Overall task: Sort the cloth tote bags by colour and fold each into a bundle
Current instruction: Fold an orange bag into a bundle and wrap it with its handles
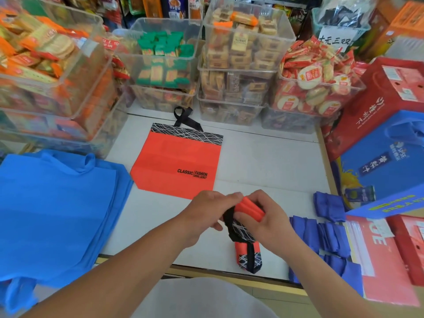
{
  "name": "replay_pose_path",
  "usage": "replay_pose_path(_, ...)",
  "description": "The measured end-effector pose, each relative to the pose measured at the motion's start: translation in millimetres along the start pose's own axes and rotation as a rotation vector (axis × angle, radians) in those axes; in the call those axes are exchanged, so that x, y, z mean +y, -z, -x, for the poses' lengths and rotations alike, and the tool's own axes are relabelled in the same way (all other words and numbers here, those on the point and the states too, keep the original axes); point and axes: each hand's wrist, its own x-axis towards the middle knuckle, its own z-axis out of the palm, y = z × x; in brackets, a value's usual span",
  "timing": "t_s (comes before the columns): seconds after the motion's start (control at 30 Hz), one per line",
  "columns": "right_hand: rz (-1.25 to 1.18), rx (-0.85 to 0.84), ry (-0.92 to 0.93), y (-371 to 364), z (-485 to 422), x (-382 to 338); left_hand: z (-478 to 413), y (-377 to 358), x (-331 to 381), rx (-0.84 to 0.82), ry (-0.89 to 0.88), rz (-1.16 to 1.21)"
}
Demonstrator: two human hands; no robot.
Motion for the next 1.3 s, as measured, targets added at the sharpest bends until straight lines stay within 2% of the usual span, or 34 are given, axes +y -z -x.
replay_pose_path(0.07, 0.108, -0.088, 0.067, -1, 0, 1, 0, 5, -3, -0.03, 0.073, -0.058)
replay_pose_path(0.2, 0.113, -0.23, 0.081, 1, 1, -3, 4, 14, -3, -0.174, 0.189, 0.084)
replay_pose_path(0.33, -0.17, -0.028, -0.045, 2, 4, -11, 5, 23, 1, -0.178, 0.164, 0.248)
replay_pose_path(0.4, -0.25, 0.008, -0.059, -1, 8, -14, 5, 25, 1, -0.177, 0.139, 0.247)
replay_pose_path(0.53, -0.157, -0.061, 0.02, -4, 11, -8, 4, 31, -6, -0.151, 0.107, 0.069)
replay_pose_path(0.6, -0.082, -0.102, 0.056, -4, 9, -6, 2, 30, -10, -0.069, 0.053, -0.12)
replay_pose_path(0.73, -0.039, -0.135, 0.044, -3, 4, -8, 7, 19, -15, 0.142, -0.24, -0.622)
replay_pose_path(0.8, -0.014, -0.121, 0.065, -1, 1, -7, 9, 15, -18, 0.197, -0.356, -0.754)
replay_pose_path(0.87, 0.009, -0.08, 0.09, -4, 2, -5, 6, 16, -19, 0.237, -0.409, -0.727)
replay_pose_path(0.97, -0.177, 0.033, 0.012, -15, 8, 1, -1, 17, -18, 0.292, -0.435, -0.649)
replay_pose_path(1.0, -0.172, 0.077, 0.012, -17, 9, 3, -2, 16, -19, 0.293, -0.428, -0.633)
replay_pose_path(1.13, 0.098, 0.049, 0.174, -17, 6, 17, -2, 13, -21, 0.259, -0.301, -0.519)
replay_pose_path(1.2, 0.225, 0.009, 0.239, -19, 6, 21, -3, 11, -18, 0.273, -0.281, -0.617)
replay_pose_path(1.3, 0.317, -0.012, 0.373, -24, 7, 27, 1, -2, -13, 0.296, -0.353, -0.747)
